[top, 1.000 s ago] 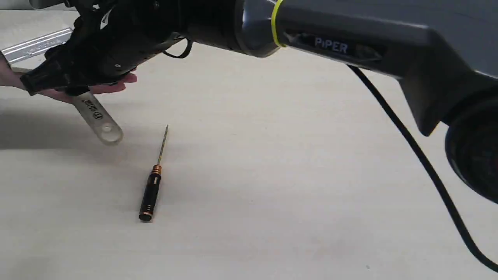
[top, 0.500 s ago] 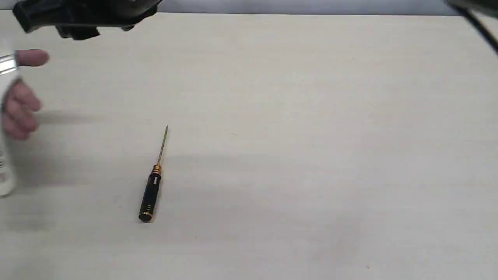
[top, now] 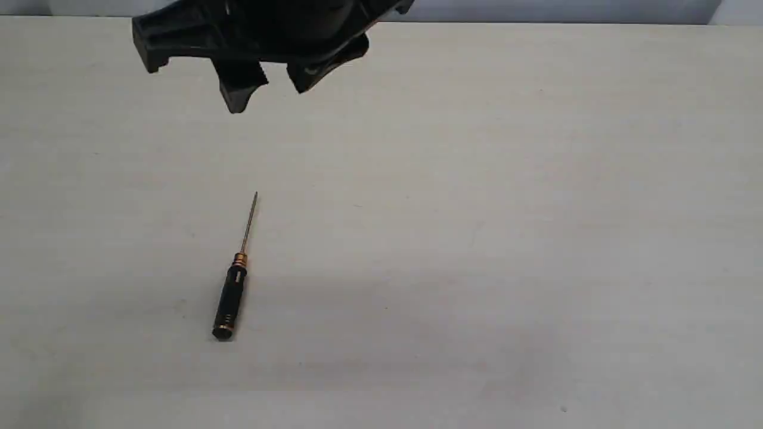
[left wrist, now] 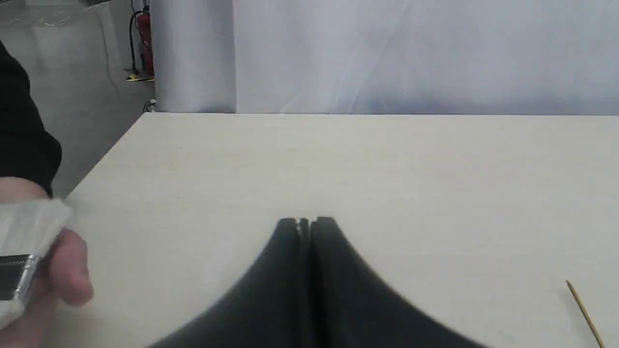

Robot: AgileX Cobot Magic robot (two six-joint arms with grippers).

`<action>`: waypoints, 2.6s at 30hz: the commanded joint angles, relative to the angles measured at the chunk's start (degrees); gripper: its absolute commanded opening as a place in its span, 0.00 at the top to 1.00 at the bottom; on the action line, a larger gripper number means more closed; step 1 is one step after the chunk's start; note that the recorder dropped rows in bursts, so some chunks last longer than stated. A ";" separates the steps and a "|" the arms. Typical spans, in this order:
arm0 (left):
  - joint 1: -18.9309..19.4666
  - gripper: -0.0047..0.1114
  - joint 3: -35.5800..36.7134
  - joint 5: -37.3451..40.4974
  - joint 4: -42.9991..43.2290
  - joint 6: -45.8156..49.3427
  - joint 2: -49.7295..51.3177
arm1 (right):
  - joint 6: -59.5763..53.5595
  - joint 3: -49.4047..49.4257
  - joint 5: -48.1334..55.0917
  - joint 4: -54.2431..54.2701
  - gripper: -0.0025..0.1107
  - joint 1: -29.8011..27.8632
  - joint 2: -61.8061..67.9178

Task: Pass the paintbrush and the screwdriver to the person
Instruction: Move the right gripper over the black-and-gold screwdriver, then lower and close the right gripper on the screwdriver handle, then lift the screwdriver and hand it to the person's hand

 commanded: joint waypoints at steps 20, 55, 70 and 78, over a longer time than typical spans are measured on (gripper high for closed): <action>-0.32 0.96 0.12 -0.61 -0.15 -0.12 -0.14 | 5.95 0.09 -6.61 4.66 0.53 2.97 19.92; -0.32 0.96 0.12 -0.46 -0.28 -0.12 -0.14 | 9.11 0.09 -11.59 3.03 0.94 3.38 29.50; -0.32 0.96 0.12 -0.46 -0.28 -0.12 -0.14 | -4.70 0.09 -6.94 6.81 0.94 9.37 16.85; -0.32 0.96 0.12 -0.60 -0.17 -0.12 -0.14 | -8.32 -5.02 -19.68 6.21 0.94 11.83 8.11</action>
